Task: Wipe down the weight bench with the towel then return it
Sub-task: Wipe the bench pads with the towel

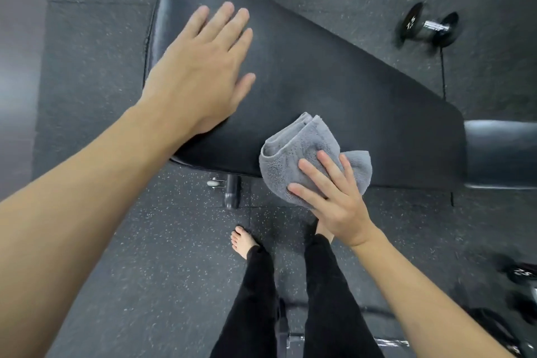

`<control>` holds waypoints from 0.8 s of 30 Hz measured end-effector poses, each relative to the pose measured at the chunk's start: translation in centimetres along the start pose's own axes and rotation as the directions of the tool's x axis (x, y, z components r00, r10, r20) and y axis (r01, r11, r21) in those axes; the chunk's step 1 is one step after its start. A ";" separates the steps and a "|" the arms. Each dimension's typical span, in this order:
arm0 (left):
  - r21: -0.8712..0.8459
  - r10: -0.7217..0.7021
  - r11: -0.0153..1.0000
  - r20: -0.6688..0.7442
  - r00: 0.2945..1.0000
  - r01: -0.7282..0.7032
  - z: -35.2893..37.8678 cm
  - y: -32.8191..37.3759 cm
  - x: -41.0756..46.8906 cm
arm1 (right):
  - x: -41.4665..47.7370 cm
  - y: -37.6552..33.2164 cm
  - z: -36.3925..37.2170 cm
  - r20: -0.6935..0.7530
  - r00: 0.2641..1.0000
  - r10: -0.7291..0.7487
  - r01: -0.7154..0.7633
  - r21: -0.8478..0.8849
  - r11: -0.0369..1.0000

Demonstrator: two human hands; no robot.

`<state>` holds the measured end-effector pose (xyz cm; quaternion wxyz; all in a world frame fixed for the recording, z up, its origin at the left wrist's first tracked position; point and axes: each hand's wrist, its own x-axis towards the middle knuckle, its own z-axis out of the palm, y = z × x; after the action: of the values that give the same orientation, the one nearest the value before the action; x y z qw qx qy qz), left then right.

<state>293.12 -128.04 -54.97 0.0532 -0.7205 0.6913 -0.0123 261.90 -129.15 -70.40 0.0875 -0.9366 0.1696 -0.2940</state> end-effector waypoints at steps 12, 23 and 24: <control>-0.055 0.037 0.998 -0.050 0.998 -0.040 0.5 2.9 -0.8 | 4.2 -9.8 3.1 -0.190 0.495 0.848 -0.719 0.457 0.523; -0.107 0.020 0.993 -0.226 0.974 -0.045 1.4 2.7 -0.9 | 5.0 -10.5 5.0 -0.260 0.638 0.725 -0.662 0.295 0.689; -0.107 0.016 0.993 -0.235 0.972 -0.043 1.6 2.6 -0.9 | 4.5 -9.9 5.2 -0.276 0.643 0.715 -0.657 0.280 0.700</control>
<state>290.59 -127.20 -56.77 -0.0686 -0.7055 0.7030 -0.0575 271.07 -121.32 -69.67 0.2316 -0.7202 0.5023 -0.4188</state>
